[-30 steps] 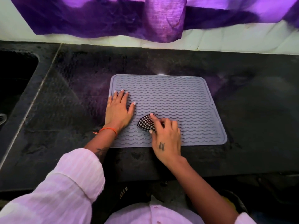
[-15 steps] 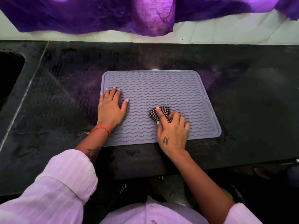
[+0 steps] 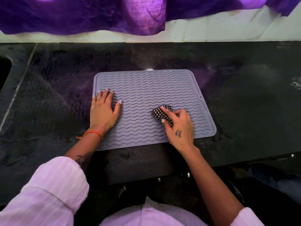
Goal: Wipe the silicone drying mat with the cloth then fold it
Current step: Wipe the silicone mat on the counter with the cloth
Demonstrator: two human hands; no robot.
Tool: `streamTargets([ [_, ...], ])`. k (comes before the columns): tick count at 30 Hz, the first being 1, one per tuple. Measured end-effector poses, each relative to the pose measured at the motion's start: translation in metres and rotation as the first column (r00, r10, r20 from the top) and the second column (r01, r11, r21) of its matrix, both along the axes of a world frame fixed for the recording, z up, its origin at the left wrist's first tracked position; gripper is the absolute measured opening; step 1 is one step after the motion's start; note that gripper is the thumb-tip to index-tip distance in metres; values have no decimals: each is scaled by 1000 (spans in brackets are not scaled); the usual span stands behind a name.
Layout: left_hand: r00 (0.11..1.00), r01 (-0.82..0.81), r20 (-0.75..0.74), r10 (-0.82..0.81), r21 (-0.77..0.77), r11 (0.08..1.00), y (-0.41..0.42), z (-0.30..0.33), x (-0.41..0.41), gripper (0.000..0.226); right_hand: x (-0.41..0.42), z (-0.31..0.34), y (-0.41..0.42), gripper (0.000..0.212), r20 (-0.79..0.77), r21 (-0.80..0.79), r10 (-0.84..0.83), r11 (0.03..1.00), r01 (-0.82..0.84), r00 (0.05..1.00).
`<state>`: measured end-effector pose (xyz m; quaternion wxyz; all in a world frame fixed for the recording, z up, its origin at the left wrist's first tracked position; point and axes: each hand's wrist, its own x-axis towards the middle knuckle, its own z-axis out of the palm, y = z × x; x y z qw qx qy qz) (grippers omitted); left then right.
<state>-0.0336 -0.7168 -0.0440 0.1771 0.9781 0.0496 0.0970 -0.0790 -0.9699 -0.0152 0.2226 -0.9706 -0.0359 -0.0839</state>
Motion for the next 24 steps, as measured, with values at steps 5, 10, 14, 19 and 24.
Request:
streamTargets([
  [5, 1000, -2, -4, 2, 3, 1000, 0, 0, 1, 56, 0, -10, -12, 44, 118, -150, -110, 980, 127, 987],
  [10, 999, -36, -41, 35, -23, 999, -4, 5, 3, 52, 14, -2, -30, 44, -2, -51, 31, 998, -31, 1000],
  [14, 983, -150, -112, 146, -30, 988, -25, 18, 14, 56, 16, -8, -51, 42, 126, -172, -27, 984, 49, 992],
  [19, 996, 26, -91, -19, 76, 997, -55, 9, 12, 61, 19, -11, -55, 46, 101, -205, 31, 979, -10, 994],
  [24, 994, 36, -109, -27, 79, 996, -52, 6, 16, 60, 24, -6, -73, 42, 143, -129, 13, 992, 5, 990],
])
